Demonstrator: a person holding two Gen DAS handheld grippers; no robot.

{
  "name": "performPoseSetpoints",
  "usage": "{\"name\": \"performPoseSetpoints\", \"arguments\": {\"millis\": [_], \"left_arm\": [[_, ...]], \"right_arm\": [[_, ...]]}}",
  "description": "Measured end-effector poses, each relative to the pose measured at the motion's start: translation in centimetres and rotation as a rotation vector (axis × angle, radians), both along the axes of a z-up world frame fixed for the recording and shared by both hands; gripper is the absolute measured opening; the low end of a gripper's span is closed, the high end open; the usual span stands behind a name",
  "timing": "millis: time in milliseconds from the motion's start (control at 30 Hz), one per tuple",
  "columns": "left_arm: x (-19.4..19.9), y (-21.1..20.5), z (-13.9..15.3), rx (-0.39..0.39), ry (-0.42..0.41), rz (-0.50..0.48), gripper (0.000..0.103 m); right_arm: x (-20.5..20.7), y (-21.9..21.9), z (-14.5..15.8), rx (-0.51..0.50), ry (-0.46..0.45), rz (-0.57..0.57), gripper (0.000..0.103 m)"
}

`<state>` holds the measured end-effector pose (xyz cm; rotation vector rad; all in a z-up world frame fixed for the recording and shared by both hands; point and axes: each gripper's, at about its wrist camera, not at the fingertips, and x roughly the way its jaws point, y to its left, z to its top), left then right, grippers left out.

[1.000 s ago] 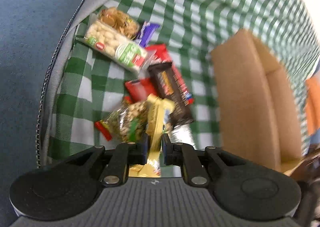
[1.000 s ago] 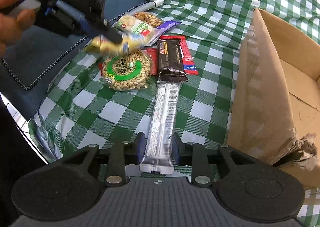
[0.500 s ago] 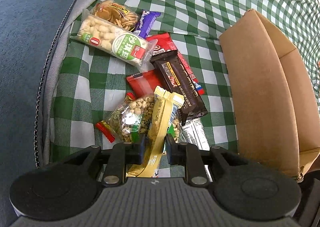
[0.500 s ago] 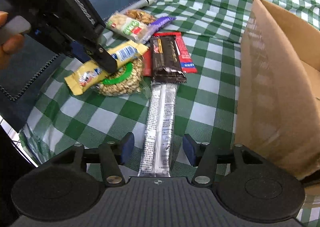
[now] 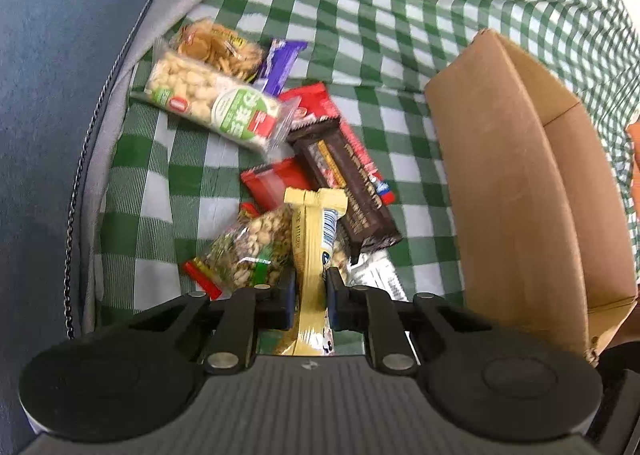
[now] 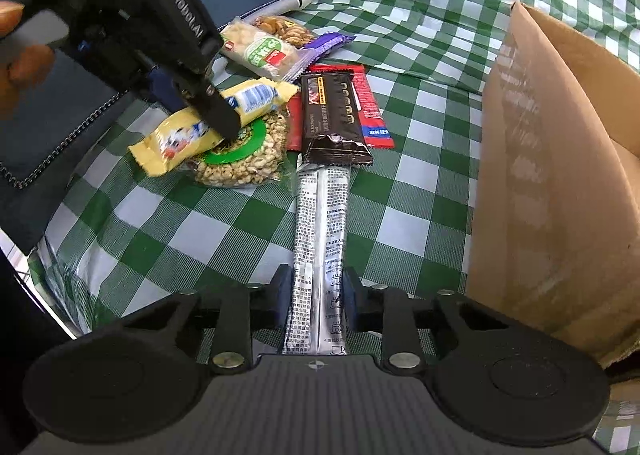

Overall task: Organize snacks
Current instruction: 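Grasp the yellow wafer bar with left tool while right tool grasps silver bar, then carry both held bars over the cardboard box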

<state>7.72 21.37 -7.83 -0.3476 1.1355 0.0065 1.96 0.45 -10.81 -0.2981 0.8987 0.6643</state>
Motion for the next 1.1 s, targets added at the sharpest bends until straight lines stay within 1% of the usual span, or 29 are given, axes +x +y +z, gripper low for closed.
{"name": "performPoseSetpoints", "arguments": {"millis": [133,367,433,567,767,867,1000,1100], "left_arm": [[-0.3,0.2,1.0,-0.023,-0.052,0.022,0.014],[-0.7,0.6,2.4,-0.054,-0.126,0.061,0.014],[-0.8,0.7,2.8,-0.051,-0.150,0.076,0.014],[-0.7,0.6,3.4,-0.044,-0.183,0.093,0.014],[-0.8,0.2,4.4,-0.032,-0.251,0.117,0.014],[-0.8,-0.3,4.9,-0.023,-0.288,0.118,0.014],[-0.8,-1.5,5.8,-0.006,-0.342,0.109,0.013],[-0.7,-2.8,6.4,0.019,-0.388,0.090,0.013]], "right_arm": [[-0.2,-0.4,1.3,0.008,-0.026,-0.025,0.021],[-0.9,-1.4,4.1,0.035,-0.095,-0.043,0.019],[-1.1,-1.6,5.0,0.043,-0.115,-0.048,0.019],[-1.5,-1.7,7.0,0.057,-0.176,-0.016,0.019],[-1.0,-2.8,9.8,0.093,-0.236,-0.018,0.019],[0.0,-4.4,12.1,0.132,-0.285,-0.034,0.019],[2.2,-8.5,15.5,0.214,-0.361,-0.091,0.019],[3.9,-11.7,16.7,0.246,-0.420,-0.152,0.019]]}}
